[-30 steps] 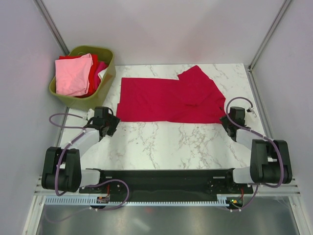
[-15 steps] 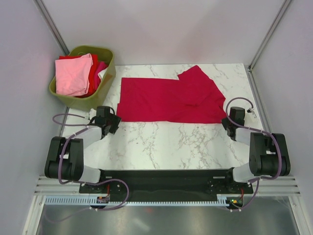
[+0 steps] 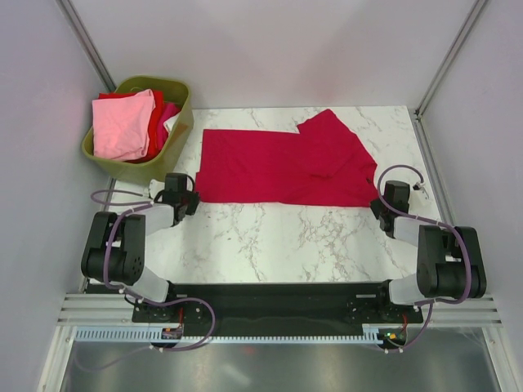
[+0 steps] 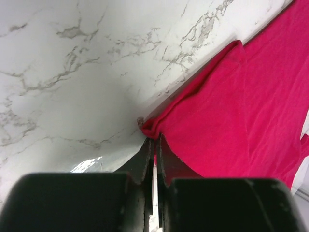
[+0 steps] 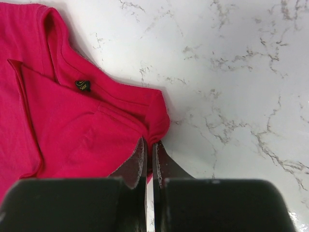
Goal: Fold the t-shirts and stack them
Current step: Fold the tshirt
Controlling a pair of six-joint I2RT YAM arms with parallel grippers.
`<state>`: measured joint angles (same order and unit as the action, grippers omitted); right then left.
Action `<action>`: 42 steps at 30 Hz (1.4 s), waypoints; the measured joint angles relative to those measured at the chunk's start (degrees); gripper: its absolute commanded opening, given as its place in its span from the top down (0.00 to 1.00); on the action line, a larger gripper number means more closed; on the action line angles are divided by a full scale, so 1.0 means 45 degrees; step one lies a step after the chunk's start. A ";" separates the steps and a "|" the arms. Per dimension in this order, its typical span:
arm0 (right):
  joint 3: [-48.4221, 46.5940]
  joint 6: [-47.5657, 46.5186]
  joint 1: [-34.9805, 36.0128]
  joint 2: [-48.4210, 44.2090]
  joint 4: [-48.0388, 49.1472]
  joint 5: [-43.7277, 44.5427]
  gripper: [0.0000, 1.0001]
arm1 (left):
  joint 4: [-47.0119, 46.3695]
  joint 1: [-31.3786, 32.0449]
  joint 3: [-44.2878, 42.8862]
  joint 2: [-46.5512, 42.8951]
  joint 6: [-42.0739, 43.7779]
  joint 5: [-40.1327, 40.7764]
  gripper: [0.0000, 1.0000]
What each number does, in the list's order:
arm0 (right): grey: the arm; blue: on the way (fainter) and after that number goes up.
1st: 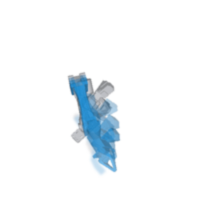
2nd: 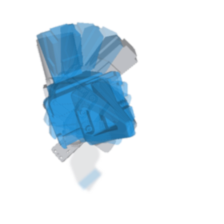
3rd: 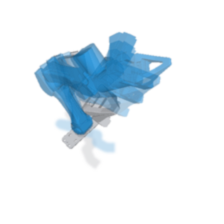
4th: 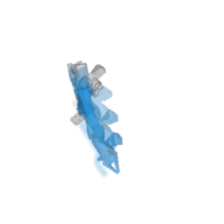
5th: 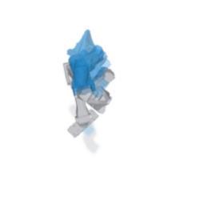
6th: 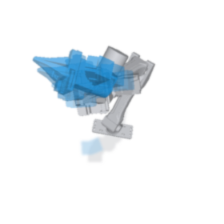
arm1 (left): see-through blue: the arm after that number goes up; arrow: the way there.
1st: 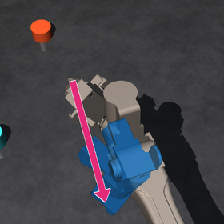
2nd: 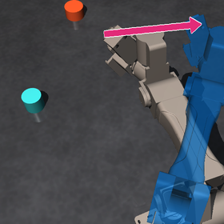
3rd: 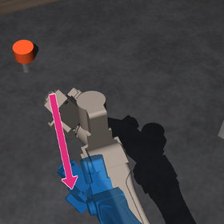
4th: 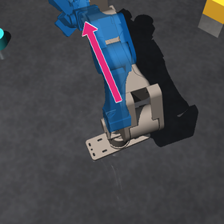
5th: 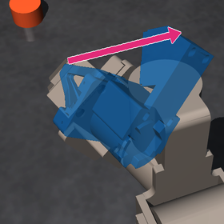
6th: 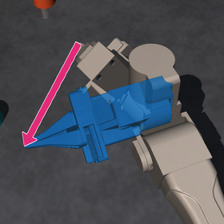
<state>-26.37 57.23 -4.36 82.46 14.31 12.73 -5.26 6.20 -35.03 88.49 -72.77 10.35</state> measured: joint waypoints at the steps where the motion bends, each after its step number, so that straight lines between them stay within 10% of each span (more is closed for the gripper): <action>1: 0.0000 -0.0010 0.0000 0.0000 -0.0005 -0.0005 1.00 | -0.0029 0.0000 -0.0034 0.0024 0.0005 0.0039 0.98; 30: -0.0015 -0.0185 0.0005 -0.3308 -0.4469 0.0821 1.00 | 0.3007 0.0000 0.0408 -0.2351 0.0214 0.0631 0.98; 42: -0.4784 -0.0806 0.0024 -0.3458 -0.5003 -0.0835 0.98 | 0.4235 -0.0223 -0.0607 -0.3925 0.0539 0.0704 0.98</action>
<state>-47.90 53.60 -4.25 66.89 -8.21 8.97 13.80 5.19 -37.76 70.83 -70.35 13.52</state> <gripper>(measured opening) 0.040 0.033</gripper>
